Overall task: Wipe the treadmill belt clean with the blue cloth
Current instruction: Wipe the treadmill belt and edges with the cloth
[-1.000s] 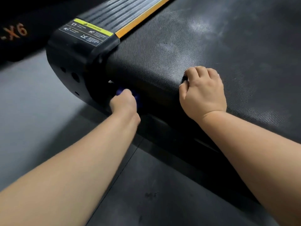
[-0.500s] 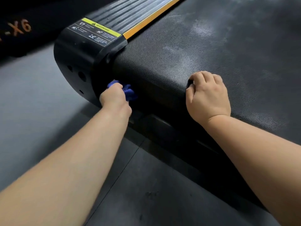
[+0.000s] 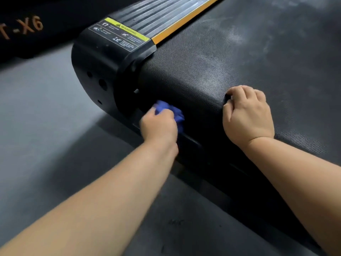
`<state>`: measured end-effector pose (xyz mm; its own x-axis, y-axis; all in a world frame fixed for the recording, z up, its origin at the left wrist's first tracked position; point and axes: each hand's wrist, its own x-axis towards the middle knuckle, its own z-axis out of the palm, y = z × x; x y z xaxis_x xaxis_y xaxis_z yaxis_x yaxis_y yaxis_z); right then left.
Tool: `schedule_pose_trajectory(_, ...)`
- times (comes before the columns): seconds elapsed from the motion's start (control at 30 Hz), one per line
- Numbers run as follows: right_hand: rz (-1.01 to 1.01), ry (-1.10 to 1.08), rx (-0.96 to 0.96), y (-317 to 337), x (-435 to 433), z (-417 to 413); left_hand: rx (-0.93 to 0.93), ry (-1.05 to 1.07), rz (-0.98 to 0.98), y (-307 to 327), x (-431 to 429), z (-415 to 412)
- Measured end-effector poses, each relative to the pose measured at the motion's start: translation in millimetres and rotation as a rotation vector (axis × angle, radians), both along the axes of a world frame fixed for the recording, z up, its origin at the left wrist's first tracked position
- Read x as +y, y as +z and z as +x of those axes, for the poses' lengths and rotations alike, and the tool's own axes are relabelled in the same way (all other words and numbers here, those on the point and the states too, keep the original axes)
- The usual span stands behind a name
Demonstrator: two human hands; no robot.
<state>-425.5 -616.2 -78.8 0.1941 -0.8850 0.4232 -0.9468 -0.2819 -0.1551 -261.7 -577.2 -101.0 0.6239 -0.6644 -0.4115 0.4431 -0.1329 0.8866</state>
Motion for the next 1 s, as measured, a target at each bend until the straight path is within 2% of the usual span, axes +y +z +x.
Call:
schedule_pose_trajectory(0.1,-0.018,-0.004,0.012,-0.7,-0.8,-0.7,-0.122,0.143,0.011,1.3,-23.1,44.7)
schedule_pose_trajectory(0.3,-0.010,-0.013,0.027,-0.2,-0.4,1.0,-0.235,0.014,0.083,3.0,-28.3,8.7)
schedule_pose_trajectory(0.37,-0.016,-0.009,0.028,-0.5,-1.7,0.0,-0.450,-0.080,0.143,6.4,-16.7,-5.3)
schedule_pose_trajectory(0.43,-0.016,-0.014,0.026,-1.0,-1.6,-0.6,-0.570,-0.200,0.110,9.9,7.8,-30.8)
schedule_pose_trajectory(0.53,0.000,0.006,-0.037,-1.5,-3.7,-1.2,-0.502,-0.458,0.107,2.7,37.7,-60.8)
schedule_pose_trajectory(0.6,-0.028,0.013,-0.140,2.0,-0.3,-4.5,-0.544,-0.576,0.114,2.1,44.5,-54.6)
schedule_pose_trajectory(0.7,-0.161,-0.101,-0.476,9.2,30.6,-4.7,-0.659,-0.550,0.057,12.6,39.2,-22.5)
schedule_pose_trajectory(0.77,-0.139,-0.159,-0.731,-1.7,64.6,10.2,-0.729,-0.607,0.019,23.1,35.0,-3.6)
schedule_pose_trajectory(0.8,-0.024,-0.210,-0.877,-8.5,80.9,21.6,-0.707,-0.665,-0.027,28.5,32.9,2.2)
schedule_pose_trajectory(0.83,0.173,-0.275,-1.078,-15.6,92.1,33.1,-0.661,-0.728,-0.068,35.5,30.3,6.6)
schedule_pose_trajectory(0.9,0.732,-0.340,-1.629,-20.6,101.5,51.4,-0.544,-0.859,-0.120,45.1,26.2,9.3)
schedule_pose_trajectory(0.93,0.926,-0.289,-1.925,-20.4,101.1,55.7,-0.486,-0.923,-0.126,47.2,24.1,7.6)
schedule_pose_trajectory(0.97,0.980,-0.201,-2.173,-19.6,97.7,57.6,-0.436,-0.990,-0.125,47.9,22.3,4.6)
schedule_pose_trajectory(1.0,0.937,-0.137,-2.338,-17.8,93.0,58.5,-0.385,-1.048,-0.127,48.4,20.5,1.3)
